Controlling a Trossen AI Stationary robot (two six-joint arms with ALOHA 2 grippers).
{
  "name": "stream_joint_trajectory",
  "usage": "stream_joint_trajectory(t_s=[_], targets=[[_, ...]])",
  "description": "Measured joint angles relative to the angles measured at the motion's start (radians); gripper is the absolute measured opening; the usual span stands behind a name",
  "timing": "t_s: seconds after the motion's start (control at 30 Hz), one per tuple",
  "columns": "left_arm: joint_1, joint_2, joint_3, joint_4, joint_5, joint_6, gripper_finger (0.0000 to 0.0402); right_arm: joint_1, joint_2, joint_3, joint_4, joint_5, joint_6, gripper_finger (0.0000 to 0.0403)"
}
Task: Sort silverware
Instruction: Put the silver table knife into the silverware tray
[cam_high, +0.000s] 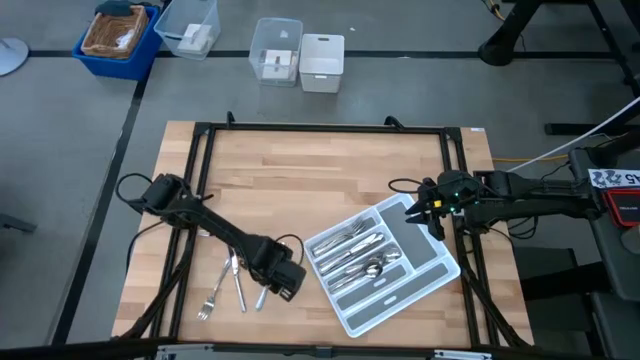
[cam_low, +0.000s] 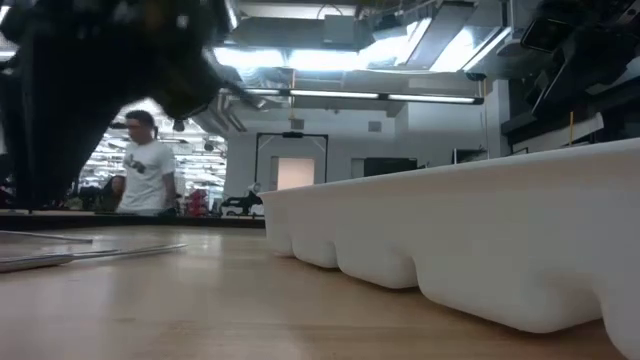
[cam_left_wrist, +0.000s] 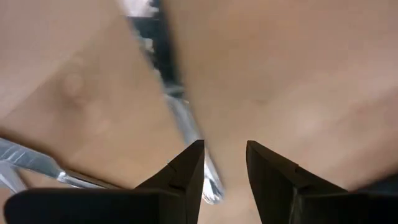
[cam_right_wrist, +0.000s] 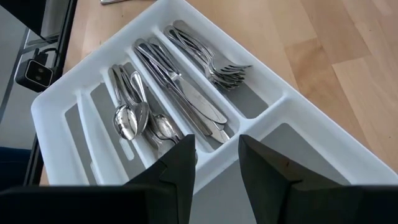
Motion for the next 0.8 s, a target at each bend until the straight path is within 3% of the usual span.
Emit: stream_joint_trajectory(t_s=[0.17, 0.67, 0.8], targets=[[-0.013, 0.000, -0.065, 0.014, -0.047, -0.094, 0.0108, 0.000, 0.000, 0.000, 0.001, 0.004, 0.000, 0.0124], [-0.011, -0.008, -0.195, 0.155, -0.137, -0.155, 0.0108, 0.000, 0.000, 0.000, 0.001, 0.008, 0.000, 0.0124], [-0.011, -0.008, -0.212, 0.159, -0.132, -0.182, 0.0080, 0.000, 0.000, 0.000, 0.001, 0.008, 0.000, 0.0124]])
